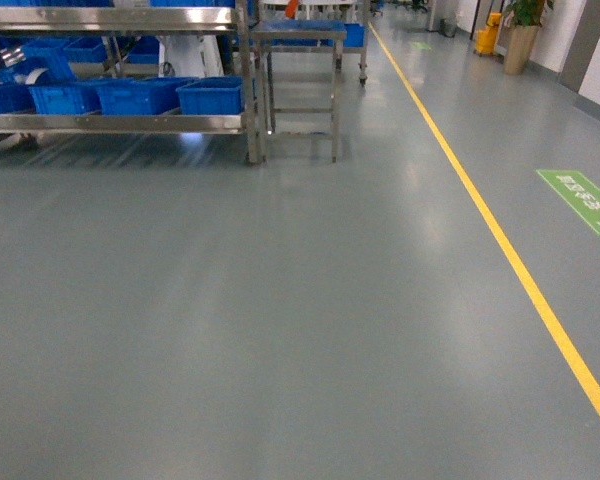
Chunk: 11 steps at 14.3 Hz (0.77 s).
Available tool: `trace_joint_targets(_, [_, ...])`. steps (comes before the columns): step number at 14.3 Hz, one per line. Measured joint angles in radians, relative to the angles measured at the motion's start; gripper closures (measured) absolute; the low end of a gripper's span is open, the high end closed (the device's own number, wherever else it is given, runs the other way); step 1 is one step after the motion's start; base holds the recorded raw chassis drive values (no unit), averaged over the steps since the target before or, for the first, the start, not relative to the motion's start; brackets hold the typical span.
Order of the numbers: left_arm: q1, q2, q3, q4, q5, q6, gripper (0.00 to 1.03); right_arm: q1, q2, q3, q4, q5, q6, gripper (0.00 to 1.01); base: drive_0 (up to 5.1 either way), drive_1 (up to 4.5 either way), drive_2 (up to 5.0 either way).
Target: Sort blue parts and orange caps into right shelf containers
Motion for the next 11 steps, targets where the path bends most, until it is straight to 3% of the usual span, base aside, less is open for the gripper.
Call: trace_joint_targets(11, [0.000, 0.000, 0.000, 0.001, 0.000, 0.000, 0.59, 0.000, 0.000, 0.000, -0.001, 0.000, 0.000, 0.56, -0.1, 4.13, -4.3])
